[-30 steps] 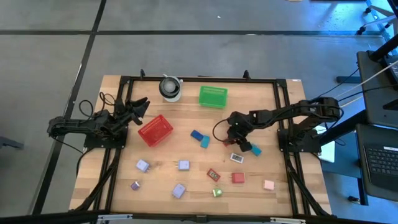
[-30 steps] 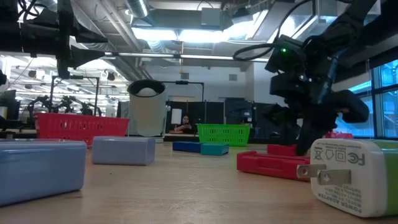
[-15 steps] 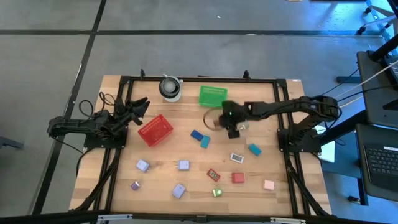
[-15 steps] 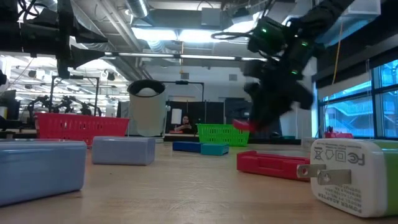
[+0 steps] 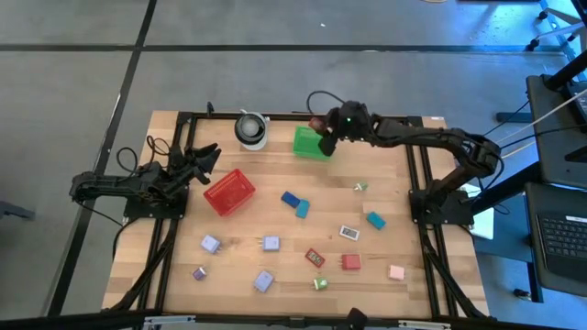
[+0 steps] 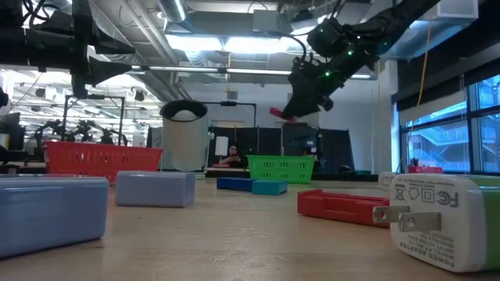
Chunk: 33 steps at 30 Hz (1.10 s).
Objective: Pick & Place Office items
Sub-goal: Put the top red digital clock into the green bin
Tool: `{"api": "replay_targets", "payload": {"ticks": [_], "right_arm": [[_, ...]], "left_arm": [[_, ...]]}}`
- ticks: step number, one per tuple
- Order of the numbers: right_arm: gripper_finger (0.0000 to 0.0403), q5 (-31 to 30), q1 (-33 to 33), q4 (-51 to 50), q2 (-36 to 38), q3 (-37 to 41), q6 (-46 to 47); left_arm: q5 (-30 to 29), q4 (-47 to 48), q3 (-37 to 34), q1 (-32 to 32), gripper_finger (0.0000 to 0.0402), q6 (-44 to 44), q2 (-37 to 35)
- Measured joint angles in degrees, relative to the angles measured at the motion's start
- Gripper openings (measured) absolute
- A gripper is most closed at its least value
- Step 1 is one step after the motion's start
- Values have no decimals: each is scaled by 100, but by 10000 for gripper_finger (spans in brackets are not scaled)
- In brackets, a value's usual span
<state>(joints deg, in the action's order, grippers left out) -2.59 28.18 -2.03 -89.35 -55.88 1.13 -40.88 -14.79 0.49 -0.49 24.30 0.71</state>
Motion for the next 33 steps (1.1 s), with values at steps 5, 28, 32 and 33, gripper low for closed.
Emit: {"api": "replay_targets", "payload": {"ticks": [5, 28, 32, 33], "right_arm": [[155, 49, -53, 59, -150, -9, 92], [160, -108, -151, 385, -1542, 0, 443], [164, -151, -138, 446, -1631, 0, 443], [165, -167, -136, 448, -1638, 0, 443]], "left_arm": [[0, 0, 0, 0, 195, -1, 0], [2, 0, 0, 0, 193, 1, 0], [2, 2, 0, 1, 195, 1, 0], [2, 2, 0, 0, 195, 1, 0]]}}
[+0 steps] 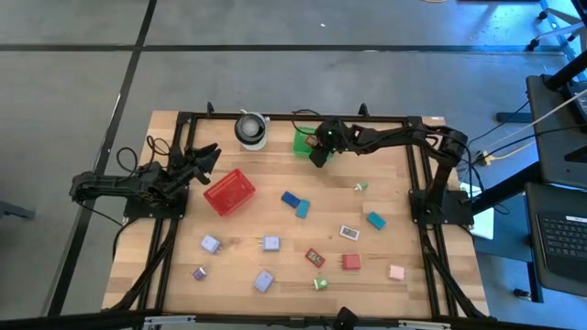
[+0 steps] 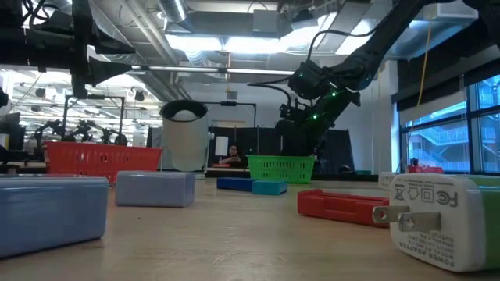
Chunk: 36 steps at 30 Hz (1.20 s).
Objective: Pick & Place Office items
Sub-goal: Put the top red digital clock into the green bin, then put the white digital clock into the green bin
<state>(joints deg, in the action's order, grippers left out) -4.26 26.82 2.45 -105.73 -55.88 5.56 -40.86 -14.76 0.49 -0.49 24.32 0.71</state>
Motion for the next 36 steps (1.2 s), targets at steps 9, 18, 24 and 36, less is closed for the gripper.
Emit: {"api": "replay_targets", "payload": {"ticks": [9, 18, 24, 36], "right_arm": [[194, -135, -2, 84, -1, 0, 2], [266, -105, -2, -222, 173, -154, 154], [270, 143, -7, -2099, 769, -879, 297], [227, 321, -650, -4815, 2035, -931, 749]], "left_arm": [[-2, -1, 0, 1, 194, 0, 0], [-2, -2, 0, 1, 194, -1, -1], [-2, -1, 0, 1, 194, 0, 0], [-9, -1, 0, 1, 194, 0, 0]]}}
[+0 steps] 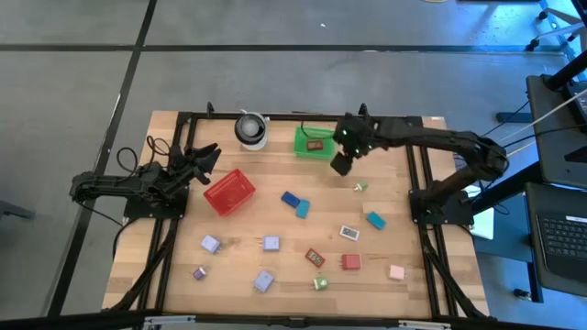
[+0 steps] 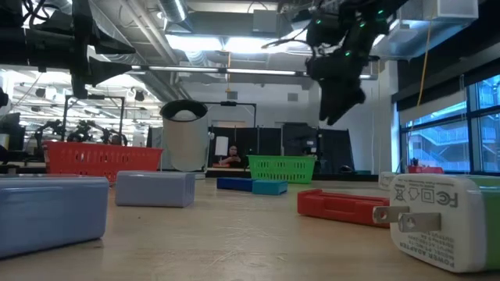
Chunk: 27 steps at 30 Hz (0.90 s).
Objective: Pick & Place Office items
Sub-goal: Put the white digital clock into the green bin
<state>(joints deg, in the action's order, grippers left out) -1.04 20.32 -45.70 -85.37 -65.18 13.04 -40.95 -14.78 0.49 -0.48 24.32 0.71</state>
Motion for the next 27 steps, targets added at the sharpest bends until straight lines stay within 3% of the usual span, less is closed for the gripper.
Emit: {"api": "replay_targets", "payload": {"ticks": [6, 14, 22, 27], "right_arm": [[214, 0, -809, 33, 453, 833, 597], [210, 21, -1985, 536, 493, 1739, 1955], [210, -102, -3037, 1150, 491, 1995, 3370], [210, -146, -3692, 1470, 489, 1995, 3565]], "left_arm": [[1, 0, 1, 0, 194, 0, 0], [5, -1, 0, -1, 196, 0, -2], [7, 0, 0, -1, 196, 0, 0], [7, 1, 0, -1, 193, 0, 0]]}}
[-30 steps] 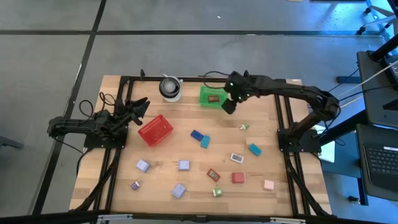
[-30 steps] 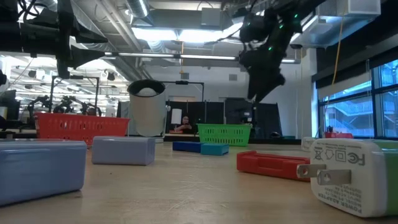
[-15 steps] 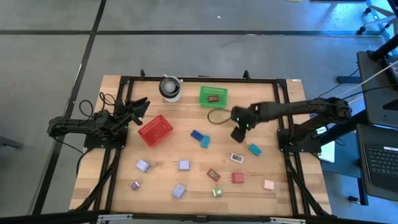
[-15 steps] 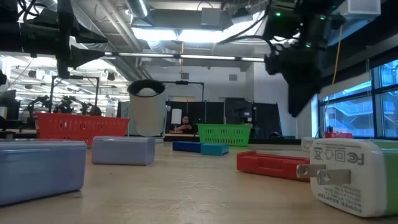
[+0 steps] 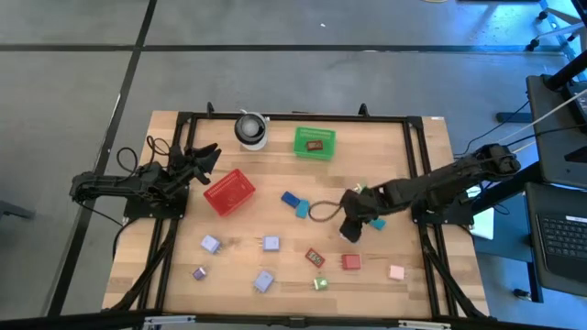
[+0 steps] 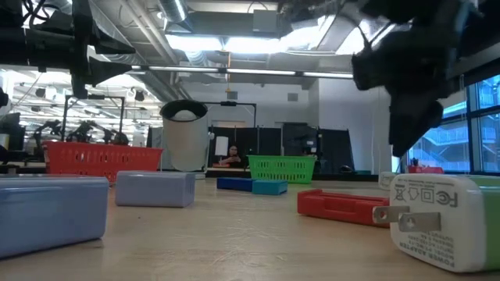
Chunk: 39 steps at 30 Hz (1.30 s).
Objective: Pick & Place Office items
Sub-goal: Put the white digital clock into the green bin
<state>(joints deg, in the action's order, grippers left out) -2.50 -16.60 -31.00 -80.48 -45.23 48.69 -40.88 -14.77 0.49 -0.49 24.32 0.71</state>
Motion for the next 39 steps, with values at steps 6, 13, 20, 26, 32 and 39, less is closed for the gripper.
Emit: {"api": "replay_targets", "payload": {"ticks": [6, 13, 20, 26, 32, 39], "right_arm": [[212, -777, -649, 321, -1, 0, -433], [263, -909, -889, 447, -36, 0, -282], [313, -910, -918, 446, -500, 0, -310], [315, -910, -913, 416, -1092, 0, -876], [307, -911, -862, 416, -1460, -28, -938], [288, -906, -862, 421, -1522, -27, -998]], "left_arm": [[0, -1, 0, 1, 195, 0, 0], [0, -1, 0, 1, 196, 0, -1], [0, -1, 0, 0, 195, 0, -2], [0, -1, 1, 1, 195, 0, -1], [0, 1, 1, 2, 193, 0, -1], [0, 0, 1, 1, 196, 0, -1]]}}
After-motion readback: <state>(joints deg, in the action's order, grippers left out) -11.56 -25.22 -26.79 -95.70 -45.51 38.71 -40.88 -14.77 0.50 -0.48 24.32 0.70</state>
